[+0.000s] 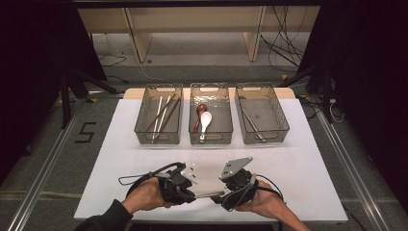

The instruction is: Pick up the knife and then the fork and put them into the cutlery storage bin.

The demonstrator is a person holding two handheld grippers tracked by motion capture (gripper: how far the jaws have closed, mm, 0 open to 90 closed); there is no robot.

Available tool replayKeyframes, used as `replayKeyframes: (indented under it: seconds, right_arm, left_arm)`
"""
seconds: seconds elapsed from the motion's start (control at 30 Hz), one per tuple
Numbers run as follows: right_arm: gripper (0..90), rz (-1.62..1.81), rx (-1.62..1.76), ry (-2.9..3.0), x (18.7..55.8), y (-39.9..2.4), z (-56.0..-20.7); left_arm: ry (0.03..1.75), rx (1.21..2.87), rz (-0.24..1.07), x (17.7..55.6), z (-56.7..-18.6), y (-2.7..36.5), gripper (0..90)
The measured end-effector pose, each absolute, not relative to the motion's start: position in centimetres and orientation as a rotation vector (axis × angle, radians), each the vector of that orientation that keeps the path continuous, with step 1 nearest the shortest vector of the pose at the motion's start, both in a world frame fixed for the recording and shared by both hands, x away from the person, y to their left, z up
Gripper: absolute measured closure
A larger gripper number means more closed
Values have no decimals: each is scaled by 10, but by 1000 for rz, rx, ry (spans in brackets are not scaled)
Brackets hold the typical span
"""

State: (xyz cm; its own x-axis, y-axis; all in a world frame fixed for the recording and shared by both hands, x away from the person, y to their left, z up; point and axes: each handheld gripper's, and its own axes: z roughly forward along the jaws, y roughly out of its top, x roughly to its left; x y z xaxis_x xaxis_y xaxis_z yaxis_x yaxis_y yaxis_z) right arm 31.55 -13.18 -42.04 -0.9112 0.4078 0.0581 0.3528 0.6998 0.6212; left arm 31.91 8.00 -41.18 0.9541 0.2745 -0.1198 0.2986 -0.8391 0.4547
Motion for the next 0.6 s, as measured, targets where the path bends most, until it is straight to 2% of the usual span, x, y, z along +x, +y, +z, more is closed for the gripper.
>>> replayKeyframes:
  seconds: [0.27,0.6]
  right_arm:
    - [371,940,529,2867,311,-126,-427]
    - [501,883,441,2895,308,-123,-431]
  left_arm:
    - [378,2624,-79,316,-409,73,836]
    - [351,2625,-101,314,-408,66,836]
